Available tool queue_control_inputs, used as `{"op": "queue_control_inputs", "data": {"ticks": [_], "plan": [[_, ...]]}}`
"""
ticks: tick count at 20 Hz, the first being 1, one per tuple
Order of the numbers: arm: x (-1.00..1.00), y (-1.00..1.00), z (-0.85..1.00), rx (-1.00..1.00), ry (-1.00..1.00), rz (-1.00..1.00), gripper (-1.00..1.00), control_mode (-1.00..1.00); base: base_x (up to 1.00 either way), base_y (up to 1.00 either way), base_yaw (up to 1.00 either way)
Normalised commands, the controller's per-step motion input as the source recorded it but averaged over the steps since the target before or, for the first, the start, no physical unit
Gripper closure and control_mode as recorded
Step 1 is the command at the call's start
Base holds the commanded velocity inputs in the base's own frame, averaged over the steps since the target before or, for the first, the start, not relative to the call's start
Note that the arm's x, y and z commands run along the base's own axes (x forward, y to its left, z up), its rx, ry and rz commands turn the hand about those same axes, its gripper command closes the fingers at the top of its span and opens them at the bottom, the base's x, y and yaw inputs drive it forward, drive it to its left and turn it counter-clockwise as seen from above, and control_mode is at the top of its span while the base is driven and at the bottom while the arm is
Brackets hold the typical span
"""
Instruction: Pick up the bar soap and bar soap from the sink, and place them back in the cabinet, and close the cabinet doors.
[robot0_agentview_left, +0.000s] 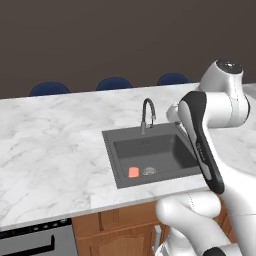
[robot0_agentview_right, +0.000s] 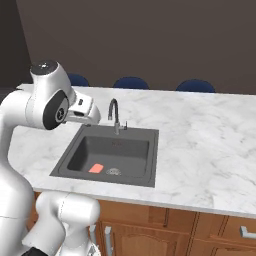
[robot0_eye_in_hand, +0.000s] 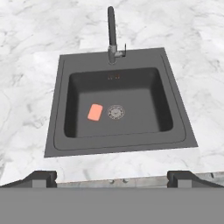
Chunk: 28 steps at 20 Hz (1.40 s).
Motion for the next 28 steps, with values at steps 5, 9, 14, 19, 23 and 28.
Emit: {"op": "queue_control_inputs", "data": {"ticks": [5, 9, 14, 19, 23, 28], "plan": [[0.14, 0.00, -0.25, 0.00, 0.00, 0.00, -1.00, -1.00, 0.00, 0.00, 0.00], [0.16, 0.00, -0.25, 0.00, 0.00, 0.00, -1.00, -1.00, 0.00, 0.00, 0.00], [0.19, 0.00, -0.18, 0.00, 0.00, 0.00, -1.00, -1.00, 0.00, 0.00, 0.00], [0.09, 0.00, -0.16, 0.00, 0.00, 0.00, -1.00, -1.00, 0.00, 0.00, 0.00], [0.12, 0.00, -0.18, 0.00, 0.00, 0.00, -1.00, -1.00, 0.00, 0.00, 0.00], [0.13, 0.00, -0.12, 0.00, 0.00, 0.00, -1.00, -1.00, 0.00, 0.00, 0.00]]}}
